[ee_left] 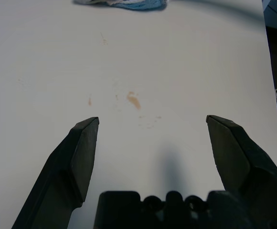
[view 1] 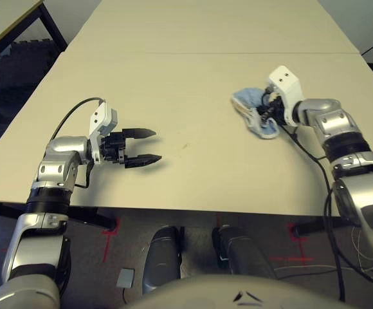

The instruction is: Wipe the water off the table with a rag.

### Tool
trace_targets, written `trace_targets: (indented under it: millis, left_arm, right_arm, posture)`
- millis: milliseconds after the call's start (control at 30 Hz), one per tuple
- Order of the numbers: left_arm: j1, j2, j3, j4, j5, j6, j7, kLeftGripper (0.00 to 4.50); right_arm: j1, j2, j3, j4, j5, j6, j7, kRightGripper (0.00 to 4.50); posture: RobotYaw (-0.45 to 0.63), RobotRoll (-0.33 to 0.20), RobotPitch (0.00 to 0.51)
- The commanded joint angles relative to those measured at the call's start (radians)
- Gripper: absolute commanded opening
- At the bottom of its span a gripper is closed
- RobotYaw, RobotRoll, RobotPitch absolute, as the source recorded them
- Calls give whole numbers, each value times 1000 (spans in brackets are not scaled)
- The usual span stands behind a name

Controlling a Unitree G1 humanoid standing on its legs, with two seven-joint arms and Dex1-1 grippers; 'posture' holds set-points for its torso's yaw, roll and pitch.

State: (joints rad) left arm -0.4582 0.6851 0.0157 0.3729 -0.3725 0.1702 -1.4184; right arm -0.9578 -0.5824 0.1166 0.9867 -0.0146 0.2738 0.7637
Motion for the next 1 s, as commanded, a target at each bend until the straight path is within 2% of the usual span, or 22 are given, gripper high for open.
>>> trace_targets:
  millis: [33, 267, 400, 533, 700, 1000]
  left_arm:
    - [-2, 7, -8, 11, 13, -8, -4, 4500]
    - [-14, 1, -14, 25, 18, -11, -6, 4500]
    - [-18, 1, -17, 33, 22, -16, -9, 4500]
    - [-20, 1, -20, 41, 24, -24, -12, 4500]
    - [-29, -1, -18, 54, 27, -30, -13, 4500]
    - [-48, 2, -21, 79, 32, -38, -20, 4500]
  right_arm:
    - [2, -43, -31, 32, -11, -22, -6, 65]
    - [30, -55, -181, -82, 140, 80, 75, 65]
    - [37, -126, -216, -149, 172, 156, 132, 65]
    - [66, -230, -206, -210, 178, 230, 214, 65]
    - [156, -310, -196, -272, 181, 298, 293, 65]
    - [294, -342, -181, -272, 157, 315, 351, 65]
  posture:
    - [-205, 0, 130]
    - [-211, 0, 132]
    - [-211, 0, 132]
    - [-229, 0, 131]
    - [-232, 0, 128]
    - [-237, 0, 127]
